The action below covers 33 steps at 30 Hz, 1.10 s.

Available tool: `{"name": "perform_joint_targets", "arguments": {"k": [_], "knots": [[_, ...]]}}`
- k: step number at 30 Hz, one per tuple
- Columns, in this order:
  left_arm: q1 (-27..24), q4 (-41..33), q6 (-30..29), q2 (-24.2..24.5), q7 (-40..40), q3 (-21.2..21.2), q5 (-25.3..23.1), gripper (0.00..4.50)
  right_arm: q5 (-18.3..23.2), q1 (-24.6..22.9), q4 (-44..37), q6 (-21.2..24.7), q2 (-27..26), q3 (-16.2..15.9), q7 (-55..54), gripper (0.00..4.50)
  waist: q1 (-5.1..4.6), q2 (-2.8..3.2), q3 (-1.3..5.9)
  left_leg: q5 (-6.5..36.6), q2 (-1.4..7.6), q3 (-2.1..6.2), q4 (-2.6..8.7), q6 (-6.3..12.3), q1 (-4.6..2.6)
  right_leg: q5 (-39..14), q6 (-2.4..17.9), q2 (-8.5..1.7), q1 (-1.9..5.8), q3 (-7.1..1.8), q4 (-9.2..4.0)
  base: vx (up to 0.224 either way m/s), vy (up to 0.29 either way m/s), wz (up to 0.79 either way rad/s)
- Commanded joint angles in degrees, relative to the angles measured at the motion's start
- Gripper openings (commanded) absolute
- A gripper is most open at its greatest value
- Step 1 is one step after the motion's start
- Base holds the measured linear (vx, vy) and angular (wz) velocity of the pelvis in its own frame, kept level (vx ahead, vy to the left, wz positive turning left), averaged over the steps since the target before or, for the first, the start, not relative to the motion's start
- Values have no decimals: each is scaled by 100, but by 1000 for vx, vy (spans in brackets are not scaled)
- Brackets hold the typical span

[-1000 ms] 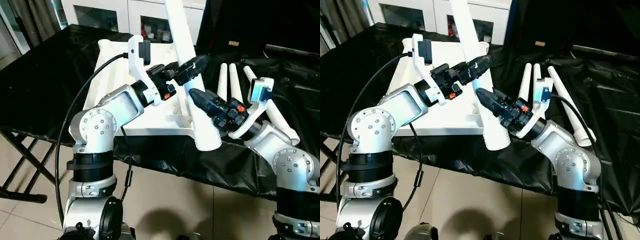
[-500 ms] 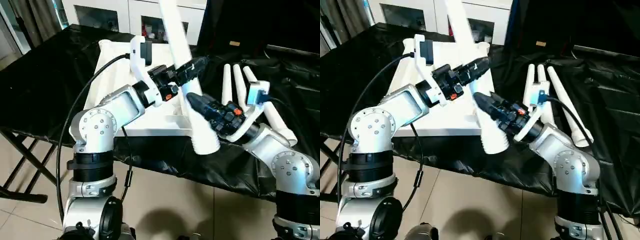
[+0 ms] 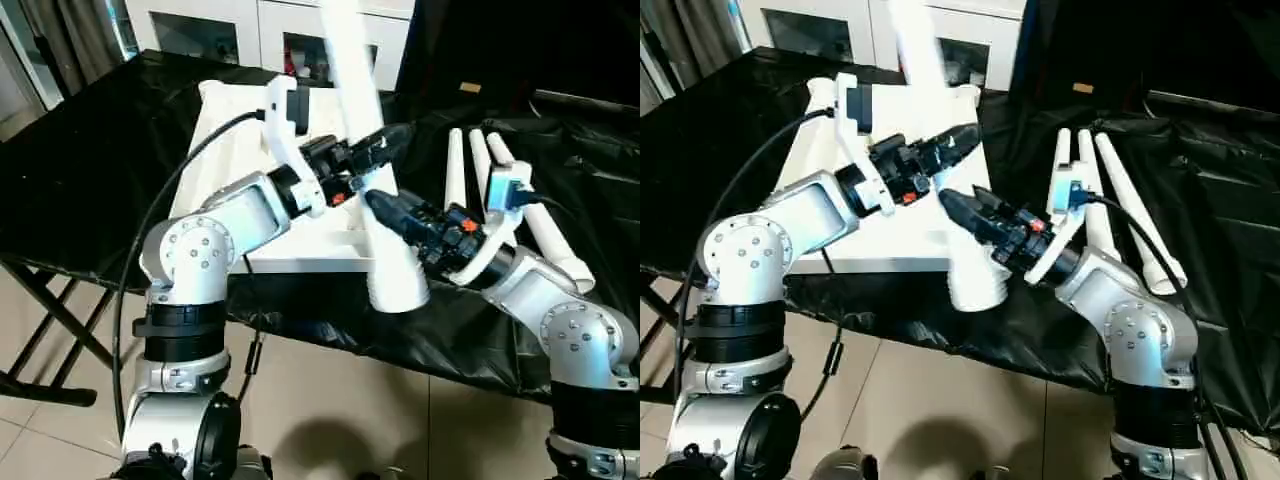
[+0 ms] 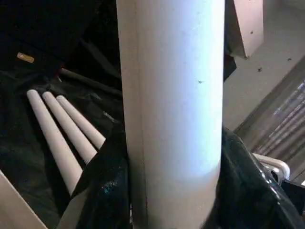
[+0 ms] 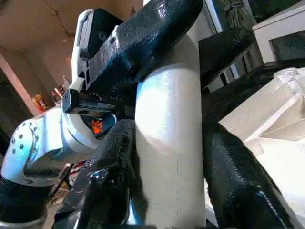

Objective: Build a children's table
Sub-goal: Pick table leg

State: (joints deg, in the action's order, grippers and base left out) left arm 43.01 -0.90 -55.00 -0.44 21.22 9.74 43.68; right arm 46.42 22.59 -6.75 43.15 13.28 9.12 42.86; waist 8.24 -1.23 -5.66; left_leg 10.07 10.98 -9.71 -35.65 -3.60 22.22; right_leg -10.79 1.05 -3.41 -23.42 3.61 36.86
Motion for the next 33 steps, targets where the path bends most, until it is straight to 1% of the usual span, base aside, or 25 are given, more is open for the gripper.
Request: {"name": "perform_joint_targets", "arguments": {"k": [1, 2, 3, 5, 6, 7, 9, 11, 13, 14, 15, 17, 18, 19, 20, 21, 22, 23, 24, 25, 26, 27, 29, 30, 33], "knots": [[92, -37, 93, 24, 54, -86, -32, 192, -176, 61, -66, -23, 84, -93, -104, 235, 5, -7, 566, 688, 173, 67, 411, -80, -65, -1361, 729, -455, 336, -271, -532, 0, 0, 0], [117, -38, 160, 48, 52, -130, -110, 192, -239, 77, -82, 38, 141, -174, -127, 235, 6, -12, 567, 657, 170, 69, 411, -78, -57, -1330, 719, -451, 342, -272, -529, 0, 0, 0], [151, -27, 241, 77, 53, -178, -199, 190, -303, 100, -92, 110, 208, -264, -146, 248, 7, -16, 565, 640, 168, 68, 409, -78, -57, -1324, 699, -449, 338, -276, -534, 0, 0, 0], [167, -38, 288, 145, 112, -268, -288, 189, -352, 121, -96, 165, 255, -310, -184, 256, 4, -18, 565, 642, 167, 63, 409, -80, -61, -1342, 684, -449, 340, -278, -537, 0, 0, 0], [174, -75, 335, 249, 213, -411, -397, 188, -534, 160, -86, 221, 393, -437, -258, 274, 6, -11, 569, 648, 171, 69, 413, -88, -67, -1363, 670, -451, 338, -277, -534, 0, 0, 0], [177, -84, 350, 281, 243, -453, -424, 188, -596, 177, -71, 242, 435, -474, -295, 274, 4, -17, 565, 634, 173, 75, 419, -105, -73, -1374, 642, -444, 335, -275, -532, 0, 0, 0], [180, -159, 417, 455, 431, -691, -550, 188, -815, 254, 14, 340, 628, -622, -396, 299, 1, -12, 569, 611, 177, 74, 420, -145, -78, -1337, 626, -440, 327, -280, -519, 0, 0, 0], [172, -196, 440, 519, 522, -784, -577, 187, -809, 282, 55, 372, 681, -643, -371, 309, -1, -20, 563, 666, 176, 61, 417, -154, -84, -1344, 659, -457, 330, -289, -519, 0, 0, 0], [168, -248, 429, 605, 739, -895, -540, 186, -783, 337, 81, 490, 876, -737, -182, 335, -2, -42, 569, 628, 178, 52, 411, -128, -82, -1268, 700, -452, 335, -291, -507, 0, 0, 0], [169, -253, 429, 618, 773, -913, -535, 186, -782, 345, 83, 503, 905, -756, -147, 339, 2, -35, 571, 613, 175, 55, 406, -125, -84, -1242, 717, -450, 337, -289, -500, 0, 0, 0], [175, -274, 419, 682, 932, -994, -510, 186, -789, 382, 93, 543, 1026, -853, 27, 341, 4, -43, 569, 587, 177, 49, 403, -106, -79, -1189, 748, -450, 338, -291, -493, 0, 0, 0], [178, -298, 412, 733, 1060, -1052, -481, 186, -787, 412, 94, 558, 1116, -941, 184, 341, 2, -50, 570, 559, 173, 48, 395, -81, -66, -1177, 769, -456, 350, -288, -490, 0, 0, 0], [189, -324, 382, 805, 1222, -1131, -446, 186, -759, 447, 83, 580, 1251, -1067, 466, 341, 3, -64, 571, 551, 173, 48, 394, -63, -68, -1205, 774, -455, 355, -287, -486, 0, 0, 0], [189, -324, 382, 805, 1222, -1131, -446, 186, -759, 447, 83, 580, 1251, -1067, 466, 341, 6, -58, 572, 549, 175, 47, 392, -54, -66, -1210, 782, -456, 354, -290, -485, 0, 0, 0], [204, -325, 380, 856, 1312, -1186, -448, 186, -772, 470, 87, 570, 1332, -1146, 621, 341, 4, -69, 566, 557, 178, 39, 390, -47, -60, -1212, 785, -462, 352, -296, -491, 0, 0, 0], [228, -322, 360, 922, 1433, -1252, -438, 186, -795, 504, 108, 580, 1456, -1268, 823, 341, 7, -64, 570, 546, 178, 46, 385, -32, -63, -1238, 787, -455, 352, -287, -486, 0, 0, 0], [230, -322, 357, 927, 1448, -1258, -435, 186, -797, 509, 112, 583, 1472, -1283, 844, 341, 4, -63, 566, 532, 183, 45, 389, -32, -61, -1231, 785, -456, 351, -292, -488, 0, 0, 0], [240, -325, 338, 952, 1533, -1293, -417, 186, -816, 525, 132, 568, 1557, -1373, 994, 341, -6, -97, 563, 549, 178, 36, 385, -30, -58, -1257, 790, -455, 351, -290, -496, 0, 0, 0], [239, -327, 332, 957, 1562, -1314, -415, 186, -828, 528, 143, 567, 1613, -1432, 1089, 341, -1, -103, 561, 561, 176, 36, 385, -20, -59, -1338, 782, -462, 356, -288, -502, 0, 0, 0], [239, -327, 332, 957, 1562, -1314, -415, 186, -828, 528, 143, 567, 1613, -1432, 1089, 341, 3, -92, 564, 553, 180, 39, 382, -19, -60, -1355, 777, -466, 355, -291, -496, 0, 0, 0], [241, -325, 321, 965, 1636, -1357, -411, 186, -880, 528, 143, 501, 1751, -1601, 1346, 341, 3, -89, 563, 555, 182, 38, 382, -21, -62, -1371, 773, -466, 348, -292, -500, 0, 0, 0], [240, -326, 320, 966, 1648, -1366, -408, 186, -892, 530, 151, 492, 1775, -1634, 1391, 341, 4, -103, 563, 579, 185, 40, 380, -15, -67, -1408, 761, -460, 351, -289, -505, 0, 0, 0], [239, -330, 318, 966, 1676, -1386, -396, 186, -918, 539, 173, 487, 1822, -1705, 1481, 341, 3, -101, 566, 560, 188, 42, 380, -9, -65, -1392, 761, -464, 347, -290, -504, 0, 0, 0], [233, -338, 309, 968, 1715, -1409, -376, 186, -918, 552, 179, 463, 1831, -1748, 1575, 341, 1, -121, 567, 597, 188, 40, 377, 0, -68, -1449, 768, -468, 346, -287, -507, 0, 0, 0], [222, -353, 281, 974, 1770, -1433, -350, 186, -948, 579, 213, 447, 1806, -1777, 1613, 341, 0, -115, 571, 545, 188, 42, 376, 9, -66, -1397, 804, -461, 340, -285, -494, 0, 0, 0]]}}
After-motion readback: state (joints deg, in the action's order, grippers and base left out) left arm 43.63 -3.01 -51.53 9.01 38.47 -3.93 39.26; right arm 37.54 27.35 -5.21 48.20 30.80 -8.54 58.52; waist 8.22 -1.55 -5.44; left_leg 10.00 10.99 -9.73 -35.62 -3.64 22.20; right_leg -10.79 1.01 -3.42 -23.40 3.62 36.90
